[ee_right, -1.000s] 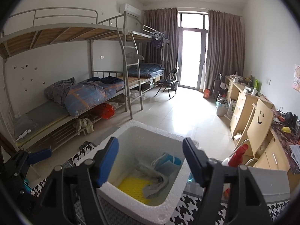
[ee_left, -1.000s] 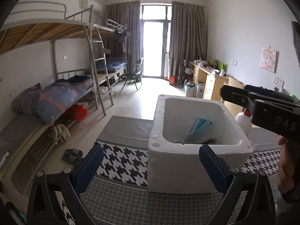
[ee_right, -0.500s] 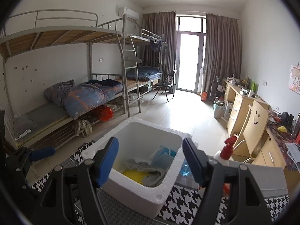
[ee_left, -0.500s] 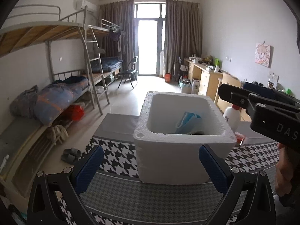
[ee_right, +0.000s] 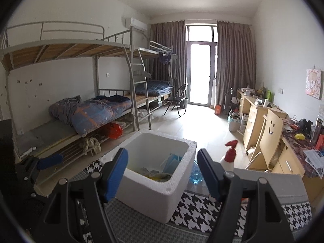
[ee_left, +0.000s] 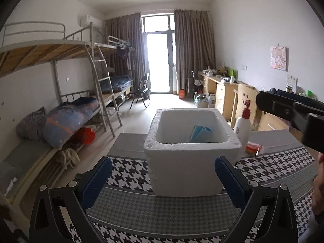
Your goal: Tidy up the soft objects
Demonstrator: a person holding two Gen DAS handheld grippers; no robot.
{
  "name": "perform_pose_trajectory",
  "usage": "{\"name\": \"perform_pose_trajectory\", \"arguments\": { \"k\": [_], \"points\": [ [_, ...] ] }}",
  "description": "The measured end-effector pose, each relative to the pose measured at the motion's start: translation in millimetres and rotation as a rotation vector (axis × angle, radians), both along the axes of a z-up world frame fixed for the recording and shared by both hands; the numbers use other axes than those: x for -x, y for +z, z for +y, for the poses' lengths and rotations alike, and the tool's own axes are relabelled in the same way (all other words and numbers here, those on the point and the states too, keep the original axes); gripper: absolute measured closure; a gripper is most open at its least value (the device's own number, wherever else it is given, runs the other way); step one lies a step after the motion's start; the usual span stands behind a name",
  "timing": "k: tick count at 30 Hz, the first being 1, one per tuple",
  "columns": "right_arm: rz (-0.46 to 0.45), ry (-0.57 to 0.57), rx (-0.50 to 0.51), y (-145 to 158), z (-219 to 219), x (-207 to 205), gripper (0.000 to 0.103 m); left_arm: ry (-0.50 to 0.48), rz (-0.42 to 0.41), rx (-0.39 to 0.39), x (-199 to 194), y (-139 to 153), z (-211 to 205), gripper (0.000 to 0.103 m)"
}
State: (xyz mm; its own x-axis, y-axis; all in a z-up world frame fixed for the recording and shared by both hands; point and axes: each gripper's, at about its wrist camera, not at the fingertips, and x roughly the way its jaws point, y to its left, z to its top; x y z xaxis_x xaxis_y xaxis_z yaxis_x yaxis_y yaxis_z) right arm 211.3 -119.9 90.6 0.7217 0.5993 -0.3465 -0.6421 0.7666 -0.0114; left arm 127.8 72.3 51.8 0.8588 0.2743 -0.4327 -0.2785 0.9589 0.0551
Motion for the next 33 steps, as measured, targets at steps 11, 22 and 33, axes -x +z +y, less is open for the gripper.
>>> {"name": "perform_pose_trajectory", "arguments": {
  "k": [11,22,33],
  "points": [
    [-0.064,-0.046,-0.033,-4.3,-31.3,42.4,0.004,-0.010,-0.064,0.025,24.0,1.8,-3.2,0.001],
    [-0.038,-0.101,-0.059,-28.7,-57.8,59.9,0.001,-0.025,-0.124,-0.017,46.3,-3.9,-17.1,0.001],
    [-0.061,-0.137,-0.065,-51.7,-65.8,83.0,0.001,-0.040,-0.157,0.014,68.7,-13.1,-23.1,0.001]
  ]
}}
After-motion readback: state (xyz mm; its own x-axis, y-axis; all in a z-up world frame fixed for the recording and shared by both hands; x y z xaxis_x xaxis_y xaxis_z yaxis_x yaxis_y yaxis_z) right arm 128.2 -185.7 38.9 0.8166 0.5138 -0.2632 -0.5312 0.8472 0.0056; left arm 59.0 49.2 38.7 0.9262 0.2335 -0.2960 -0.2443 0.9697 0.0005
